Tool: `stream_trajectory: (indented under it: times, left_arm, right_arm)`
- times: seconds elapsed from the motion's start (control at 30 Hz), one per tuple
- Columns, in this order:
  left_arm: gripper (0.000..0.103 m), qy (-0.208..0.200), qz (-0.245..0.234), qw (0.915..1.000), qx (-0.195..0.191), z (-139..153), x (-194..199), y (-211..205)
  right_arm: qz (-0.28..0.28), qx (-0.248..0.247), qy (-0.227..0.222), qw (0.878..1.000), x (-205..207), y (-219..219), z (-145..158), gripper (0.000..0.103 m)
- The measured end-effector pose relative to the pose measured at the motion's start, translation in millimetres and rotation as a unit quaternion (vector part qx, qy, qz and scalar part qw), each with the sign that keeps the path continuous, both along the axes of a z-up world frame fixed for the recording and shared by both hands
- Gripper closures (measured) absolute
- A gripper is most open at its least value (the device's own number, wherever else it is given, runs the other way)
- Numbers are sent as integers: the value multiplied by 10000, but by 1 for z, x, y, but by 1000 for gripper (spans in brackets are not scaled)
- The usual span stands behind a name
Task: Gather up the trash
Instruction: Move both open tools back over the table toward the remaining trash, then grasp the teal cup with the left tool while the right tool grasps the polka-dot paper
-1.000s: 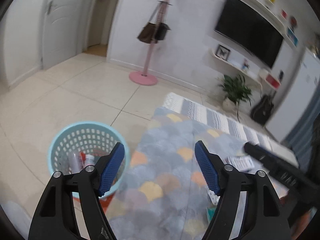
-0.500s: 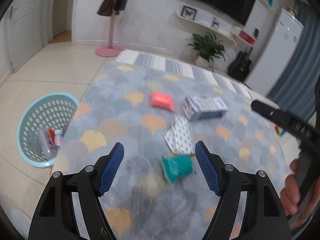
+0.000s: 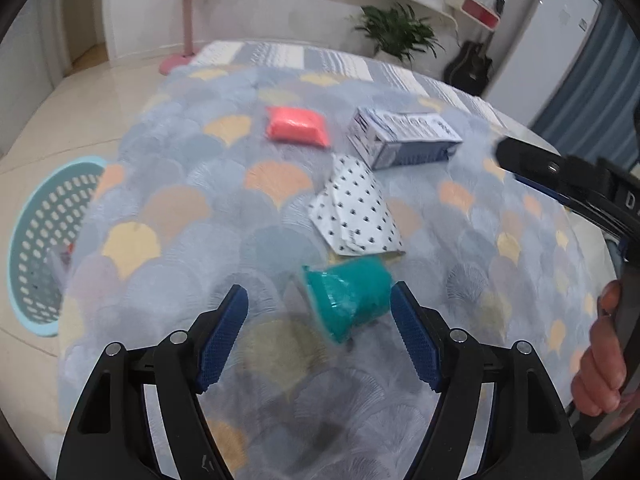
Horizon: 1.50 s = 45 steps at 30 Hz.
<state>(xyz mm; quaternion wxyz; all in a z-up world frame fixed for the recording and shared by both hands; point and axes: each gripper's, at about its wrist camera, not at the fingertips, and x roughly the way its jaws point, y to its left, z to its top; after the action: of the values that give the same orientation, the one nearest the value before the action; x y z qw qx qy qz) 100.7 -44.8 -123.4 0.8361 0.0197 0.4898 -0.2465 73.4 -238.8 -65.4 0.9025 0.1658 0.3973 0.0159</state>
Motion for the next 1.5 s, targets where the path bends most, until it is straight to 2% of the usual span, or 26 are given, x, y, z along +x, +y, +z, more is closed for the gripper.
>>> stream_trajectory:
  times: [0.23,0.33,0.47,0.53,0.6,0.73,0.83,0.93,1.0,1.13,1.27,1.37,1.5]
  left_arm:
    - [31,82,-246,9997,-7,-3,3,-12]
    - [32,156,-347,9992,-145,0,1,-11]
    - [32,167,-468,9987,-96,0,0,-13]
    - [32,202,-534,9984,-20,-2,0,-16]
    - [32,196,-590,9980,80,-4,0,-19]
    - [32,219,-653,9975,172,-7,0,-24]
    - [32,269,-641,9973,228,-12,3,-28]
    - [32,277,-628,9972,293,-16,4,-34]
    - [34,285,-601,9972,331,-19,5,-39]
    - [52,182,-543,9970,530,-19,6,-46]
    - [55,-80,-283,9987,413,-6,9,-34]
    - [55,-319,41,9994,133,14,10,-14]
    - [55,-674,780,9945,-168,43,18,29]
  right_arm:
    - [523,365,609,9961,42,19,-33,55]
    - [636,340,800,9942,52,30,-46,55]
    - [703,244,1121,9909,64,45,-64,55]
    - [670,130,1282,9894,68,49,-71,51]
    - [707,19,1220,9900,68,52,-71,51]
    - [734,38,1146,9907,65,43,-72,71]
    - [655,388,1071,9913,55,25,-74,78]
    - [559,382,917,9935,47,13,-69,85]
    - [458,345,845,9948,39,4,-65,87]
    - [371,400,686,9961,31,-9,-55,89]
    - [399,265,507,9976,25,-9,-39,89]
    - [520,147,272,9982,19,2,-21,89]
    - [763,-103,-150,9969,18,27,11,89]
